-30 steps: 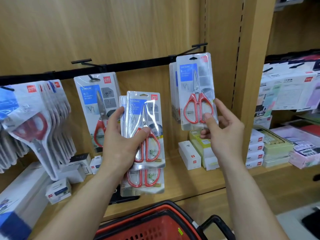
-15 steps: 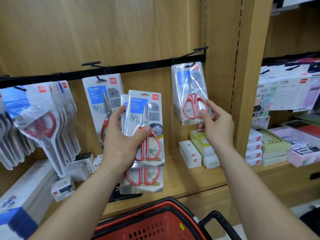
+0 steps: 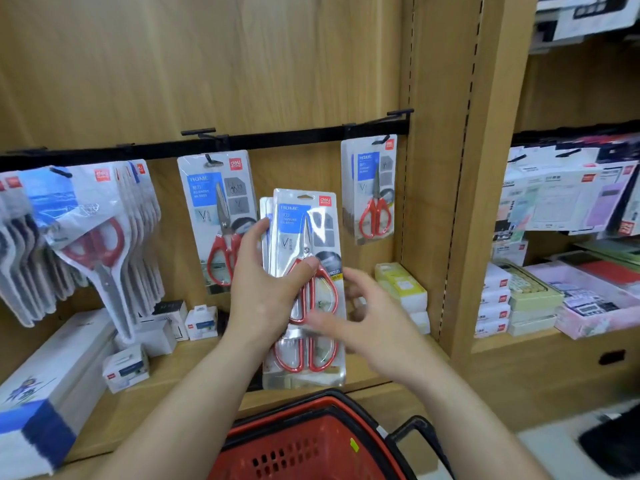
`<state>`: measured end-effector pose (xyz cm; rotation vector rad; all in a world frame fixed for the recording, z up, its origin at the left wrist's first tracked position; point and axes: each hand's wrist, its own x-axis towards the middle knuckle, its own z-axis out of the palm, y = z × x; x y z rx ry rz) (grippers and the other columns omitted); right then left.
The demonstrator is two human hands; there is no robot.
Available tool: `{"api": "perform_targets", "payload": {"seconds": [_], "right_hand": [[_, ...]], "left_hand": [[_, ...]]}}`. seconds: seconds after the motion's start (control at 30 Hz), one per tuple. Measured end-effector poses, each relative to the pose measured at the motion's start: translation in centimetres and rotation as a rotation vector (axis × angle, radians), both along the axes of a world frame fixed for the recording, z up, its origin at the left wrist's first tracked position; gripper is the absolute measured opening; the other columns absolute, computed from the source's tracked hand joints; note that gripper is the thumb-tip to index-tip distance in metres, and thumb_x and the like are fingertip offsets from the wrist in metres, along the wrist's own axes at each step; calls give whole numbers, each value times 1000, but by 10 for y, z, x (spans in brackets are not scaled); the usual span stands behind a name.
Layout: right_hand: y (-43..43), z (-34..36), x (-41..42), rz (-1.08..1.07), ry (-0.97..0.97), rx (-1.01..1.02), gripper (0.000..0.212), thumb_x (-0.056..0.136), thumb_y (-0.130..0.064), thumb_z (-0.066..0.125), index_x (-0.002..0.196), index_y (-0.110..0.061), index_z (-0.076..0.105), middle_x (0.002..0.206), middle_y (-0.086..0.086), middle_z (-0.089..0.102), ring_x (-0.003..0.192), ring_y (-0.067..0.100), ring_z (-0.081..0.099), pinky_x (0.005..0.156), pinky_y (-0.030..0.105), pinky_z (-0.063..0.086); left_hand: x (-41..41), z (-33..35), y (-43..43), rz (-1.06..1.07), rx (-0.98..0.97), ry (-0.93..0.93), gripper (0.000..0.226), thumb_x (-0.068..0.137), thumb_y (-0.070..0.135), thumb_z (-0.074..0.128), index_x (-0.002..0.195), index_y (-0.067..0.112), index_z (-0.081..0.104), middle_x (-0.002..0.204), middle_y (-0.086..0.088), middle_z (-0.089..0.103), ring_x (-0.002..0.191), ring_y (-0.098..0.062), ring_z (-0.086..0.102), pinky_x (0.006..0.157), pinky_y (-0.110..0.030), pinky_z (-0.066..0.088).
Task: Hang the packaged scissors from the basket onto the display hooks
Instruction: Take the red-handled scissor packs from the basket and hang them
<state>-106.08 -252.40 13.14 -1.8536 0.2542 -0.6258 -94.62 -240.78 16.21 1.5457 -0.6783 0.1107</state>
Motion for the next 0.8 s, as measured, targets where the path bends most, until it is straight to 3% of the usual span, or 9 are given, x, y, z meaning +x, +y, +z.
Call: {"api": "perform_targets", "payload": {"seconds": [0.1, 0.2, 0.27, 0.33, 0.37, 0.43, 0.5, 0.6, 0.8], "right_hand": [[8, -13, -1, -58, -37, 22, 73, 67, -46, 91, 132, -47, 58, 106, -23, 70, 92, 8, 73, 86, 36, 61], [7, -21, 1, -106, -135, 133, 48, 84, -25, 84, 123, -44, 65, 109, -13, 76, 92, 10, 75, 83, 39, 63], [4, -23, 0, -128, -165, 148, 35, 90, -21, 79, 117, -40, 66, 107, -13, 78, 98, 8, 74, 86, 37, 61], [4, -21, -1, -133, -182, 194, 27, 92, -22, 76, 114, -32, 63, 99, -12, 79, 92, 8, 75, 78, 32, 60], [5, -19, -1, -137, -188, 222, 24, 93, -23, 74, 112, -29, 61, 96, -9, 79, 87, 12, 76, 71, 33, 61], [6, -20, 0, -161, -196, 271, 18, 96, -25, 70, 110, -26, 59, 91, 2, 79, 82, 26, 76, 63, 46, 63], [6, -21, 1, -200, -207, 291, 16, 97, -28, 69, 108, -25, 59, 90, 7, 78, 82, 31, 76, 70, 54, 62], [4, -22, 1, -153, -178, 351, 16, 96, -26, 70, 108, -23, 59, 94, 7, 78, 82, 30, 77, 63, 50, 63], [-7, -20, -1, -136, -198, 347, 25, 91, -18, 77, 112, -27, 66, 100, -5, 78, 87, 19, 74, 60, 31, 60]], "left_hand": [[-6, 0, 0, -15, -16, 8, 76, 82, 25, 87, 144, 38, 45, 129, 8, 68, 112, -11, 70, 93, -37, 61], [-12, 4, 0, -22, 0, -23, 65, 82, 36, 84, 137, 43, 50, 125, 13, 70, 111, -8, 70, 91, -35, 61], [-16, 6, 0, -32, -3, -9, 68, 81, 43, 81, 141, 43, 49, 129, 13, 68, 114, -9, 69, 95, -39, 61], [-17, 5, 1, -41, -3, -2, 75, 81, 49, 76, 148, 41, 45, 134, 13, 66, 118, -10, 68, 97, -41, 60], [-17, 5, 2, -44, 3, -8, 73, 84, 47, 74, 150, 41, 44, 136, 12, 65, 119, -10, 67, 98, -41, 59], [-15, 3, 3, -63, 31, -32, 62, 94, 36, 69, 151, 41, 43, 140, 13, 63, 124, -9, 65, 99, -38, 58], [-13, 1, 3, -81, 70, -44, 59, 102, 25, 62, 155, 40, 40, 144, 16, 59, 127, -8, 62, 93, -30, 60], [-11, -2, 3, -67, 110, -34, 68, 102, 13, 62, 159, 36, 34, 141, 17, 59, 120, -4, 64, 77, -15, 60], [-6, -8, 8, -48, 87, -12, 70, 101, 8, 63, 158, 41, 36, 151, 16, 54, 132, -19, 60, 101, -48, 58]]}}
